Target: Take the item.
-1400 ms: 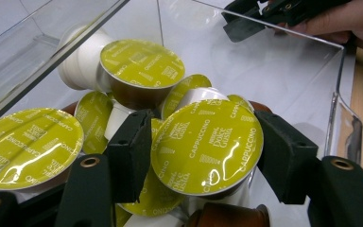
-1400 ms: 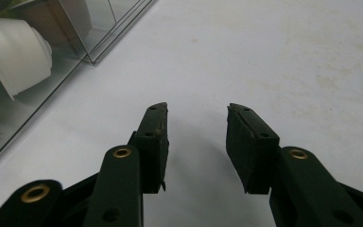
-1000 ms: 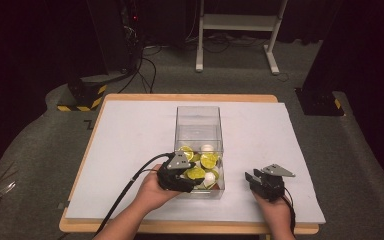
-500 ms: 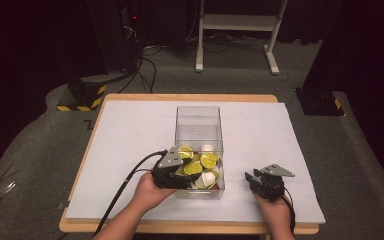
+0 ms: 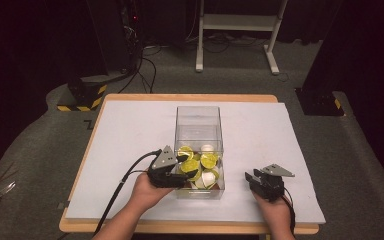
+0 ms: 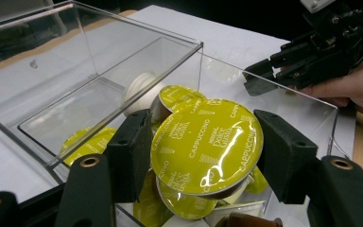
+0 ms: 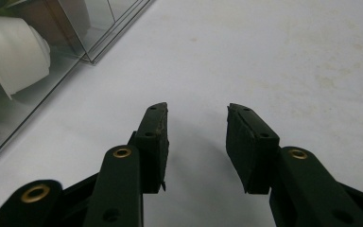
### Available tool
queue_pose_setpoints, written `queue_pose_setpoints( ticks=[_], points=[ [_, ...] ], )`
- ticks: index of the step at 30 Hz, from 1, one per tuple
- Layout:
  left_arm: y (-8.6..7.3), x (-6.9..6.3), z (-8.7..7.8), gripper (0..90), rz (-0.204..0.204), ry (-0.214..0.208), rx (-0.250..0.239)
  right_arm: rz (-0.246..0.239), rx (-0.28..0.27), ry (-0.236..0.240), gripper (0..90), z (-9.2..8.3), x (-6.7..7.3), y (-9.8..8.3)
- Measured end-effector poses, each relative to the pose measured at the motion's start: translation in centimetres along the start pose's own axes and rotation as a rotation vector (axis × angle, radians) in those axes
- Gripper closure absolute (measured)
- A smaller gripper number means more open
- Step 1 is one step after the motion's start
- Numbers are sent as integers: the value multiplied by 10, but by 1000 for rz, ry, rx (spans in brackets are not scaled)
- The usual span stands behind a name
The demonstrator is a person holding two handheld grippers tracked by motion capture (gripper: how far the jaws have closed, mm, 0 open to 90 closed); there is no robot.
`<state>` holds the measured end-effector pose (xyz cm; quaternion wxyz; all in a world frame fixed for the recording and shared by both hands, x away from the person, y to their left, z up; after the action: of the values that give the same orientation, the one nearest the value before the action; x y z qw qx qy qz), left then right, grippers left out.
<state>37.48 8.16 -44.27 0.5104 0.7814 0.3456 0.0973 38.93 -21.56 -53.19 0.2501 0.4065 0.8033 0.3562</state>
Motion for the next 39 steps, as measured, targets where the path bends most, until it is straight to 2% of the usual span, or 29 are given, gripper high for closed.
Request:
queue_pose_setpoints(
  ticks=[39],
  points=[
    [19,12,-22,404,3,60,-88,1,5,-1,595,0,0,0]
  ],
)
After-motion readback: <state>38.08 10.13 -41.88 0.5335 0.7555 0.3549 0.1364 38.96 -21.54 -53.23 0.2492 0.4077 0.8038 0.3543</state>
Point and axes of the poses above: each handheld gripper's, and its own axes: z roughly forward along the jaws, y roughly out of its top, x roughly to its left, the point moved 5 cm from there along z, roughly forward along the jaws, and after that the axes turned 12 degrees about -z, right-handed, at the moved point
